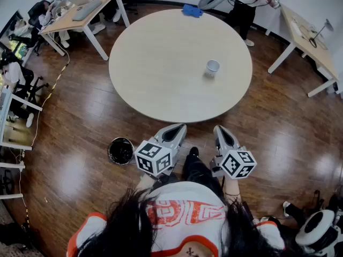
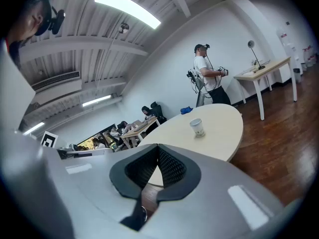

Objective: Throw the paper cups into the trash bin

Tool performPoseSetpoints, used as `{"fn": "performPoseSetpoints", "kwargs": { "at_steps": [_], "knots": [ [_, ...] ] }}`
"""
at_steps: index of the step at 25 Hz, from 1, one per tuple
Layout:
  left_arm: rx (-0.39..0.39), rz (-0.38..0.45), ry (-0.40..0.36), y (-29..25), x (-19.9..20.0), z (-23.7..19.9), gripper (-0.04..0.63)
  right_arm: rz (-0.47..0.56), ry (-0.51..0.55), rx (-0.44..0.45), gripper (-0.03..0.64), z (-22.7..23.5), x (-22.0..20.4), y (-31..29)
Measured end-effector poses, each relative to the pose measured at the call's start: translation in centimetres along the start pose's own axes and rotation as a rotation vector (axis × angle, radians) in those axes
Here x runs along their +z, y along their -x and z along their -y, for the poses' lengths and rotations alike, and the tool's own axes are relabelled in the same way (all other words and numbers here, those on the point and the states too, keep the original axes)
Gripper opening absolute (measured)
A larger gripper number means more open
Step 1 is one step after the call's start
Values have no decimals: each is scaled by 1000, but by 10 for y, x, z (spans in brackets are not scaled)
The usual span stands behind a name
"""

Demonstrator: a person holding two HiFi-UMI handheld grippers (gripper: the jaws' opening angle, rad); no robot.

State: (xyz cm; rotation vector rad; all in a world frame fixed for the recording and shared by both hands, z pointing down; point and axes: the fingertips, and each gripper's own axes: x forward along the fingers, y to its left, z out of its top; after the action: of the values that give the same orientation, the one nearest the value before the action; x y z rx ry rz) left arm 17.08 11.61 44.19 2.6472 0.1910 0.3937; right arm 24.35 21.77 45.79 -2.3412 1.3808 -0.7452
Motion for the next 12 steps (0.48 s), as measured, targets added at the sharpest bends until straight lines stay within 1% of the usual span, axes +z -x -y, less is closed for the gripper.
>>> {"fn": "performPoseSetpoints", "kwargs": {
  "at_steps": [5, 7, 12],
  "knots": [
    [28, 4, 18, -45, 13, -5, 0, -24, 40, 9, 2, 37, 31, -19],
    [34, 1, 14, -60, 21, -7, 0, -36, 63, 15, 11, 49, 39, -28],
    [55, 11, 9, -76, 36, -7, 0, -105, 173, 22, 25, 64, 45, -57]
  ]
}}
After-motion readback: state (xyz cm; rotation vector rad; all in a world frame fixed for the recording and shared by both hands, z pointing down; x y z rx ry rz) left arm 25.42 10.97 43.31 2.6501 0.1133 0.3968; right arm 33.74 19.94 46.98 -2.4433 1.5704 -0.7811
